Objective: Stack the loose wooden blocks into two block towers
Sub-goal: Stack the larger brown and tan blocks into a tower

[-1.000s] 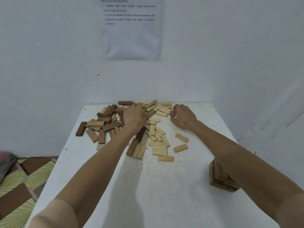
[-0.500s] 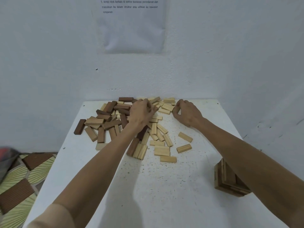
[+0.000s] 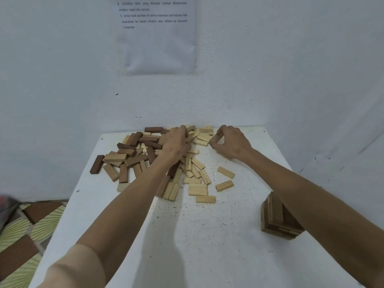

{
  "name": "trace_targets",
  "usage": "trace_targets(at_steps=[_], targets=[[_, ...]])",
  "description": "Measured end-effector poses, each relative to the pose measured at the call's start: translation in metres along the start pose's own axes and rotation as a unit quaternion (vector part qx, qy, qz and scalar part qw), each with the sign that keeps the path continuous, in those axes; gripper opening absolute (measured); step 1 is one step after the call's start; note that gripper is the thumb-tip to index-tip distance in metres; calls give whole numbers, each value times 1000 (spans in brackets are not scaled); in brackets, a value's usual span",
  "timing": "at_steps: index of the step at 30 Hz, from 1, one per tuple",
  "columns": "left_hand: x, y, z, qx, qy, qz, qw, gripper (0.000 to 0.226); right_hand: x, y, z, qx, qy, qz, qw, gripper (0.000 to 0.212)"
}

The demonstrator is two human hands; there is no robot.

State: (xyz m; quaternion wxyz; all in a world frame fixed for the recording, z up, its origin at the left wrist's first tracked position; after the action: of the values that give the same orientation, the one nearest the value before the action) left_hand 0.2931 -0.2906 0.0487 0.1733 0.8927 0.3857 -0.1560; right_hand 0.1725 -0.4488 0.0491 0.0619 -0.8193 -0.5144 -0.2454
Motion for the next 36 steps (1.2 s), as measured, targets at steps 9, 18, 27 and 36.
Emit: trace_targets(at_steps=[9, 18, 27, 36], targets=[[-29, -69, -52, -73, -150, 45, 985, 26, 58, -65, -39, 8, 18, -58, 998, 46], [-32, -202, -53, -62, -197, 65, 976, 22, 92, -197, -4, 60, 44, -42, 996, 66], [-20, -285, -9, -30, -194, 53, 979, 21, 81, -277, 41, 51, 24, -64, 996, 65], [-20, -298, -14, -83, -204, 70, 973, 11, 74, -290, 46, 13, 32, -77, 996, 68]])
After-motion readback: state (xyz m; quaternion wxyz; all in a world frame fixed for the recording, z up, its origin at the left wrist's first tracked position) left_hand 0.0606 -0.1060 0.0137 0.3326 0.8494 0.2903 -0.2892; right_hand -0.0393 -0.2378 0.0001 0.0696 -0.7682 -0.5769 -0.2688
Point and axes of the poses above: each hand's wrist, its own y-axis towards the middle knuckle, its own z-axis out of the palm, x = y × z, the point moved 8 cm from there along y, towards the middle knuckle
